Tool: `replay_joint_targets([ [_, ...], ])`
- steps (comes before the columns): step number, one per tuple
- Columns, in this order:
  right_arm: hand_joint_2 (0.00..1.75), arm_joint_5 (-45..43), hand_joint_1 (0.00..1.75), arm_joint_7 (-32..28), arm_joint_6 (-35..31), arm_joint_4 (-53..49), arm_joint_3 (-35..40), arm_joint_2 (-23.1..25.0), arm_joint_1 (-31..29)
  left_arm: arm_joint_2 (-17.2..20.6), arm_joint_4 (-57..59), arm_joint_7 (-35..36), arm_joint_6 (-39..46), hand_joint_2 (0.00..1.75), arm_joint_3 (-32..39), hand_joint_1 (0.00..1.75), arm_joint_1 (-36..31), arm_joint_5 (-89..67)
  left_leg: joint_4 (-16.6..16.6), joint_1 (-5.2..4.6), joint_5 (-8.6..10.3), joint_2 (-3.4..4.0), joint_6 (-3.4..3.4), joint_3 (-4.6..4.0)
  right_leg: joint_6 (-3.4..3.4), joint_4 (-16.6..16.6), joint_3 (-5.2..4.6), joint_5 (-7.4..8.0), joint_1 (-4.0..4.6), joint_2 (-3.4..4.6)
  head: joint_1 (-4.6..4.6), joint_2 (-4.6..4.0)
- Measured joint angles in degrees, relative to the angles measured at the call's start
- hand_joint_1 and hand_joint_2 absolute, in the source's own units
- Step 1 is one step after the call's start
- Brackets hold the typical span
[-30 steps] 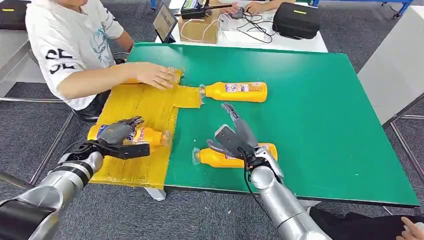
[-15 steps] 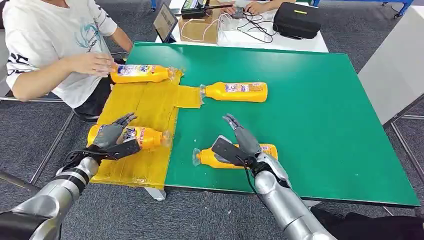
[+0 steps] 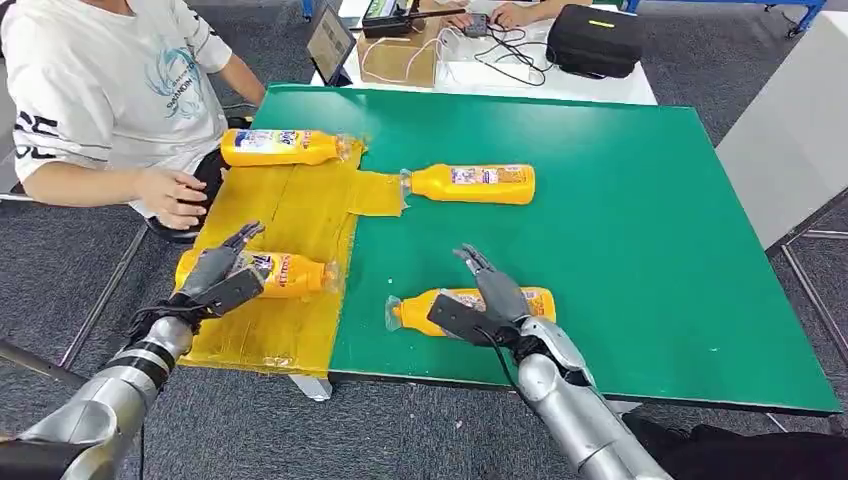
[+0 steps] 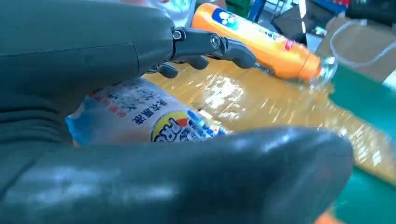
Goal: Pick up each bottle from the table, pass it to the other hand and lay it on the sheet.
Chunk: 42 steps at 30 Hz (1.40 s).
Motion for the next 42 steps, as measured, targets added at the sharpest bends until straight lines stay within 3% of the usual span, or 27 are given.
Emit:
replay_joint_targets([
  [5, 1.75, 2.7, 0.00, 1.1, 0.3, -1.4, -0.3, -1.4, 1.7, -1.9, -3.4, -0.6, -5.5, 0.00, 4.8, 0.00, 0.9, 6.9, 0.0, -0.02, -0.01, -0.01, 0.01, -0.08, 0.00, 0.0, -0.07, 0.00, -0.01, 0.00, 0.00, 0.00],
  [6, 1.75, 3.8, 0.00, 1.8, 0.7, -1.4, -0.3, -1.8, 1.8, -2.4, -4.2, 0.0, -7.2, 1.75, 5.8, 0.00, 1.1, 8.8, 0.0, -0.02, -0.01, -0.01, 0.01, -0.09, 0.00, 0.0, -0.07, 0.00, -0.02, 0.00, -0.02, 0.00],
  [18, 1.75, 10.5, 0.00, 6.0, 3.0, 0.8, -0.3, -4.1, 0.5, -9.0, -9.7, 4.7, -16.9, 1.75, 11.9, 0.00, 2.1, 20.5, 0.0, -0.03, -0.01, -0.03, 0.01, -0.09, 0.01, 0.0, -0.06, 0.01, -0.02, -0.01, 0.00, 0.00],
  [36, 1.75, 14.5, 0.00, 8.2, 4.5, 4.9, -0.3, -5.5, -2.1, -14.6, -16.7, 6.0, -20.7, 1.75, 10.4, 0.00, 6.5, 26.0, 0.0, -0.04, 0.00, -0.14, 0.03, -0.06, 0.02, -0.1, 0.04, 0.01, -0.04, -0.06, -0.02, 0.00],
  [37, 1.75, 14.6, 1.05, 8.3, 4.6, 5.0, -0.3, -5.7, -2.2, -14.9, -17.3, 6.2, -20.7, 1.75, 10.0, 0.00, 6.7, 26.3, 0.0, -0.04, -0.01, -0.14, 0.03, -0.06, 0.02, -0.1, 0.04, 0.01, -0.04, -0.06, -0.02, 0.00],
  [38, 1.75, 14.8, 1.55, 8.5, 4.7, 5.1, -0.3, -5.8, -2.3, -15.0, -17.7, 6.4, -20.7, 1.75, 9.8, 0.00, 6.9, 26.7, 0.0, -0.05, -0.01, -0.13, 0.04, -0.06, 0.02, -0.1, 0.04, 0.01, -0.04, -0.06, 0.00, 0.00],
  [39, 1.75, 15.2, 1.69, 8.8, 4.8, 5.4, -0.3, -6.0, -2.4, -15.3, -18.5, 6.8, -19.9, 1.75, 9.2, 0.00, 7.2, 27.1, 0.0, -0.05, -0.01, -0.13, 0.04, -0.05, 0.02, -0.1, 0.05, 0.01, -0.05, -0.06, -0.02, 0.02],
  [42, 1.75, 15.5, 1.73, 8.9, 5.5, 5.8, -0.3, -6.5, -2.4, -15.9, -19.9, 7.8, -17.0, 1.75, 7.8, 0.00, 7.7, 26.6, 0.0, -0.05, -0.01, -0.14, 0.04, -0.03, 0.02, -0.1, 0.07, 0.01, -0.04, -0.06, -0.02, 0.00],
])
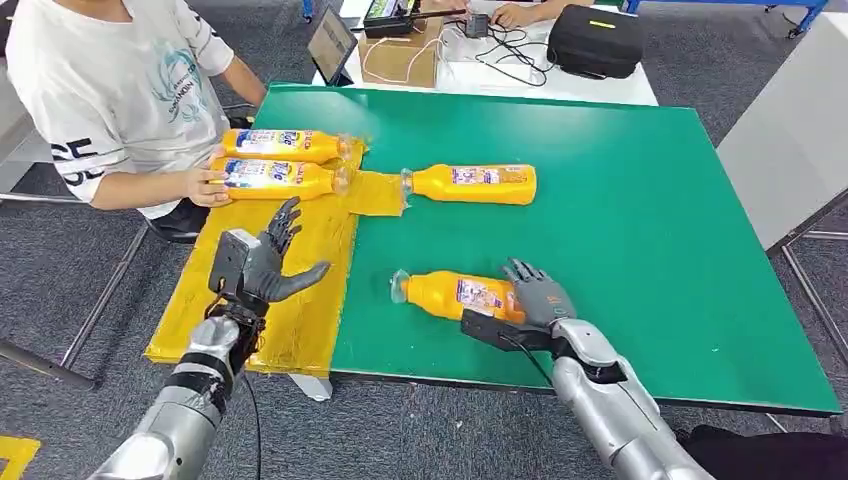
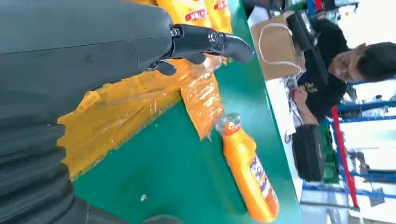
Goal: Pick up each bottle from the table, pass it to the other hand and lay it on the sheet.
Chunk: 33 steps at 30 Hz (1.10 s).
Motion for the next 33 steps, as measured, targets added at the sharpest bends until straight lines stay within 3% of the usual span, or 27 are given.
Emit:
replay_joint_targets([
  [7, 1.75, -1.9, 1.75, -1.1, 1.5, 0.5, 0.0, -0.5, -0.5, -1.4, -0.4, 3.5, 6.0, 1.75, -2.8, 0.00, 0.2, 0.5, 0.0, 0.01, 0.00, 0.03, 0.00, 0.13, 0.00, 0.0, 0.09, 0.00, 0.01, 0.01, 0.00, 0.00],
  [16, 1.75, -8.8, 1.75, -4.5, 2.4, 1.0, -0.3, -0.3, -1.3, -1.4, 2.1, 5.0, 5.5, 1.75, -5.0, 0.00, -1.5, 1.5, 0.0, 0.01, 0.00, 0.08, 0.00, 0.15, 0.00, 0.0, 0.12, 0.00, 0.02, 0.03, 0.00, 0.00],
  [21, 1.75, -14.9, 1.75, -7.4, -2.7, 1.5, -2.0, 3.0, -0.5, -1.5, 3.5, 5.8, 6.4, 1.75, -6.1, 0.00, -2.7, 2.4, 0.0, 0.03, 0.00, 0.20, -0.01, 0.14, 0.00, 0.0, 0.07, 0.00, 0.05, 0.04, 0.00, 0.00],
  [26, 1.75, -20.6, 1.75, -10.3, -9.7, 1.5, -4.6, 8.2, 0.9, -1.6, 5.6, 8.3, 2.1, 1.75, -7.9, 0.00, -4.1, 4.4, 0.0, 0.06, 0.01, 0.14, -0.03, 0.05, 0.00, 0.1, -0.01, 0.00, 0.07, 0.04, -0.02, 0.00],
  [33, 1.75, -23.1, 1.75, -12.2, -12.7, 1.5, -5.9, 13.5, 0.8, -2.6, 5.2, 8.4, 2.6, 1.75, -9.2, 0.00, -4.6, 7.9, 0.0, 0.04, 0.01, 0.06, -0.02, -0.02, 0.00, 0.1, -0.03, 0.00, 0.04, 0.02, 0.00, 0.02],
])
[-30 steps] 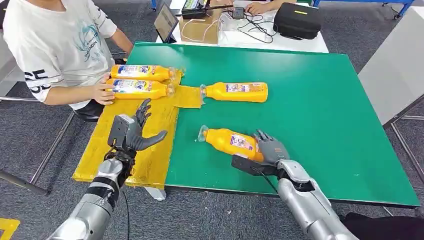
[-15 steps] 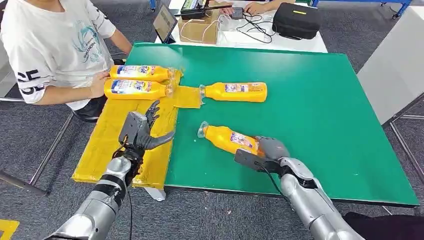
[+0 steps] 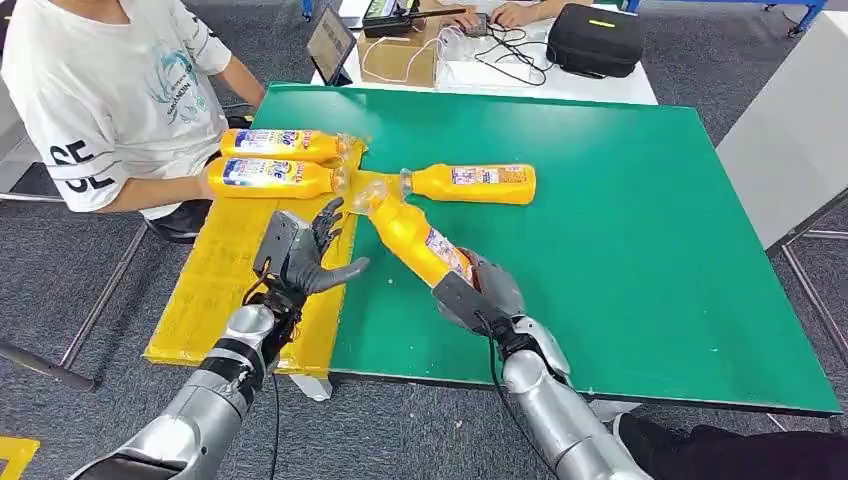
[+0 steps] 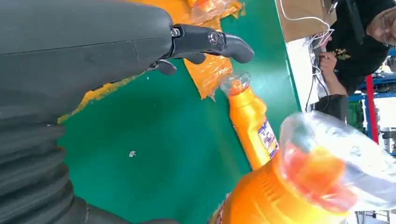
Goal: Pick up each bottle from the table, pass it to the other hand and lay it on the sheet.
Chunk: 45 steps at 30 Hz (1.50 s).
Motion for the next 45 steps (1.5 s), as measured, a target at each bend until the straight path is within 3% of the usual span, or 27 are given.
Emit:
replay_joint_targets([
  [15, 1.75, -2.6, 1.75, -2.2, 1.0, 3.9, 1.2, 6.5, -2.1, -1.8, -9.8, 4.2, -3.4, 1.75, -3.7, 0.00, 1.7, 12.6, 0.0, 0.01, 0.00, -0.02, 0.00, -0.05, -0.01, 0.0, -0.04, 0.00, 0.01, 0.00, 0.00, -0.02],
  [32, 1.75, -0.4, 1.71, -2.7, -2.1, 8.3, 4.7, 9.3, -4.7, -1.6, -10.3, 5.9, -5.3, 1.75, -6.5, 0.00, 0.9, 15.0, 0.0, 0.00, 0.00, -0.03, 0.00, -0.06, 0.00, 0.0, -0.05, 0.00, 0.00, -0.01, 0.00, -0.02],
  [33, 1.75, -0.2, 1.33, -2.6, -2.4, 8.4, 4.9, 9.4, -4.8, -1.5, -10.2, 5.9, -5.7, 1.75, -6.6, 0.96, 0.7, 15.1, 0.0, 0.00, 0.00, -0.02, 0.00, -0.06, 0.00, 0.0, -0.05, 0.00, 0.00, -0.01, 0.00, -0.02],
  [39, 1.75, 1.1, 1.33, -1.4, -4.2, 9.1, 5.9, 9.6, -5.5, -0.9, -6.9, 6.4, -11.6, 1.75, -7.1, 0.96, -1.1, 17.8, 0.0, 0.00, 0.00, -0.03, 0.00, -0.07, 0.00, 0.0, -0.05, 0.00, 0.01, -0.01, 0.02, -0.02],
  [40, 1.75, 1.2, 0.30, -1.3, -4.2, 9.2, 5.9, 9.6, -5.5, -0.7, -6.5, 6.5, -12.0, 1.75, -7.1, 1.75, -1.3, 18.1, 0.0, 0.00, 0.01, -0.03, 0.00, -0.07, 0.00, 0.0, -0.05, 0.00, 0.00, -0.01, 0.02, 0.00],
  [41, 1.75, 1.2, 0.00, -1.2, -4.2, 9.3, 5.9, 9.7, -5.5, -0.7, -6.1, 6.5, -12.2, 1.75, -7.1, 1.75, -1.4, 18.3, 0.0, 0.00, 0.01, -0.04, 0.00, -0.07, 0.00, 0.0, -0.05, 0.00, 0.00, -0.01, 0.00, -0.02],
  [45, 1.75, 1.4, 0.00, -1.2, -4.2, 9.5, 6.4, 9.8, -5.8, -0.5, -5.1, 6.6, -12.5, 1.75, -7.2, 1.75, -1.9, 18.4, 0.0, 0.00, 0.00, -0.02, 0.00, -0.07, 0.00, 0.0, -0.06, 0.00, 0.00, -0.01, 0.02, -0.02],
])
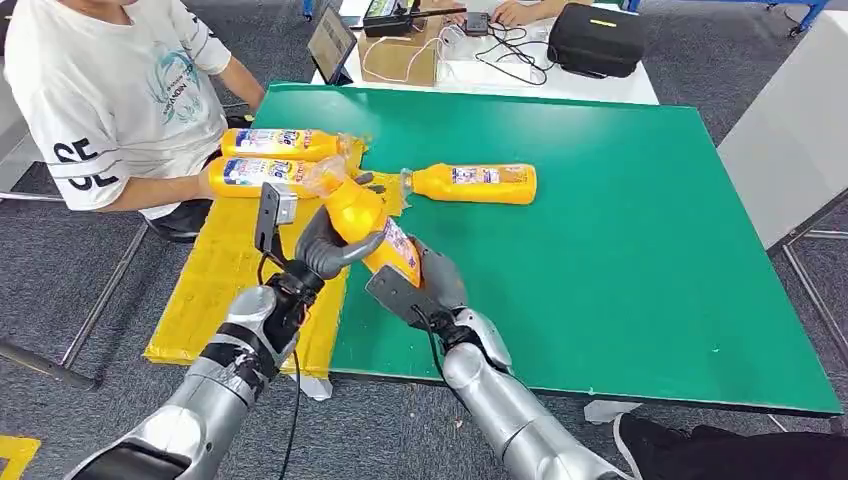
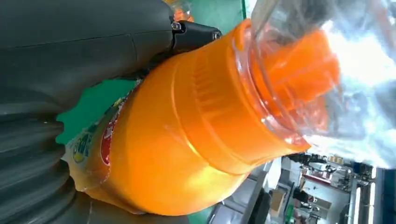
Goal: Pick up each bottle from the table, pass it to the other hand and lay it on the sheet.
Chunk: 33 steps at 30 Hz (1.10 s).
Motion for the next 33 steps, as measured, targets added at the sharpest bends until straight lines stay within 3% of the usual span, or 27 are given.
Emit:
replay_joint_targets([
  [7, 1.75, -1.7, 0.00, -0.2, -0.4, -0.1, 0.6, 0.3, -0.4, 0.4, 0.8, 1.0, 0.2, 1.75, -0.4, 1.75, 1.2, 3.3, 0.0, 0.00, 0.00, -0.01, 0.00, -0.01, 0.00, 0.0, -0.05, 0.00, 0.00, 0.00, -0.02, 0.02],
  [14, 1.75, -2.4, 0.00, -0.2, -0.2, -4.1, 0.2, -2.2, 2.5, 2.6, 0.9, -0.2, 7.4, 1.75, 2.3, 1.75, 2.3, 2.4, 0.0, 0.00, 0.00, 0.03, 0.00, -0.02, -0.01, 0.0, -0.06, -0.01, 0.00, 0.01, -0.02, 0.00],
  [22, 1.75, -2.5, 0.00, 0.0, -0.1, -7.5, -0.6, -4.2, 4.2, 4.3, 1.0, -0.9, 9.2, 1.75, 3.7, 1.75, 2.8, 1.1, 0.0, 0.00, 0.01, 0.00, 0.00, -0.06, 0.00, 0.0, -0.09, 0.00, 0.00, -0.01, -0.02, 0.00],
  [28, 1.75, -3.7, 0.00, 0.1, 0.6, -12.0, -2.9, -6.3, 6.7, 6.6, 1.2, -6.4, 24.1, 1.75, 4.9, 1.75, 1.1, -15.6, 0.0, 0.00, 0.00, -0.02, 0.00, -0.06, -0.01, 0.0, -0.09, 0.00, 0.00, -0.01, -0.02, 0.00],
  [33, 1.75, -5.6, 0.00, -0.8, 3.1, -18.9, -7.1, -8.6, 10.5, 8.9, 1.5, -5.3, 34.6, 1.75, 5.0, 1.75, -1.3, -37.5, 0.0, 0.01, 0.01, -0.02, -0.01, -0.04, -0.01, 0.0, -0.09, 0.00, 0.01, -0.02, -0.02, 0.00],
])
